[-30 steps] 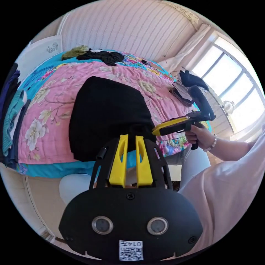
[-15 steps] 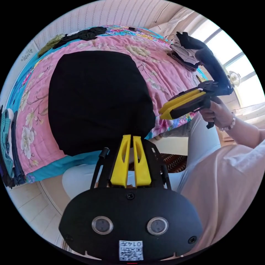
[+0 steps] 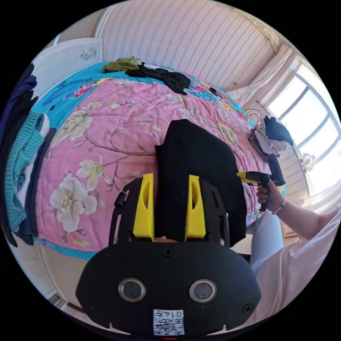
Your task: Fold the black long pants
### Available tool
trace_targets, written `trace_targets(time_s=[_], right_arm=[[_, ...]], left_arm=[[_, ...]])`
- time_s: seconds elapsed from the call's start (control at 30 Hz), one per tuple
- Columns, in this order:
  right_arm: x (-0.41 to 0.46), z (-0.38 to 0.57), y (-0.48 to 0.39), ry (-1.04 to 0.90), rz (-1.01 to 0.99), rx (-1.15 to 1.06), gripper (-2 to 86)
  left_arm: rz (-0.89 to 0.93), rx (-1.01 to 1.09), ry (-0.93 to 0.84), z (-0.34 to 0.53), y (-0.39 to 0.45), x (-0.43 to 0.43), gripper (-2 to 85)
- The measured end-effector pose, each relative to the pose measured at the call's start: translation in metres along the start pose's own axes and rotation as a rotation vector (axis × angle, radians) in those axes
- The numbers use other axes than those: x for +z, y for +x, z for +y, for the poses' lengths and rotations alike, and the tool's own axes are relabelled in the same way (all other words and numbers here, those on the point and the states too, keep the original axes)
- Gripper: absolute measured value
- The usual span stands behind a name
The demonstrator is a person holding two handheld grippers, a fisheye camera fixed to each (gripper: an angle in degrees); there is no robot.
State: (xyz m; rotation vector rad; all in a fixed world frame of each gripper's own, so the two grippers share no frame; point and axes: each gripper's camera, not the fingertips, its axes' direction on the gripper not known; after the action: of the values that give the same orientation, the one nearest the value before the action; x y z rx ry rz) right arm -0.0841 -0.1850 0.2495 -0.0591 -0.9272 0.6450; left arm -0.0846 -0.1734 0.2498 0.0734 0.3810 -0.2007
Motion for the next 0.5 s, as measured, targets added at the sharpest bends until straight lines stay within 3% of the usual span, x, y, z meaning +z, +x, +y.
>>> trace_targets(time_s=[0.1,0.27,0.4,0.5], right_arm=[[0.012,-0.008,-0.006,-0.005,0.038,-0.046,13.6],[0.030,-0.019,-0.016,-0.020,0.077,-0.104,10.6],[0.047,-0.018,-0.041,-0.041,0.228,-0.185,5.7],[0.048,-0.010,-0.054,0.003,0.194,-0.222,2.8]], left_arm=[[0.091,-0.038,-0.091,-0.008,-0.012,0.021,14.9],[0.146,-0.067,0.017,0.006,-0.020,-0.010,8.4],[0.118,-0.043,0.055,0.017,-0.011,-0.037,6.0],[0.135,-0.059,0.051,0.019,-0.010,-0.049,5.7]])
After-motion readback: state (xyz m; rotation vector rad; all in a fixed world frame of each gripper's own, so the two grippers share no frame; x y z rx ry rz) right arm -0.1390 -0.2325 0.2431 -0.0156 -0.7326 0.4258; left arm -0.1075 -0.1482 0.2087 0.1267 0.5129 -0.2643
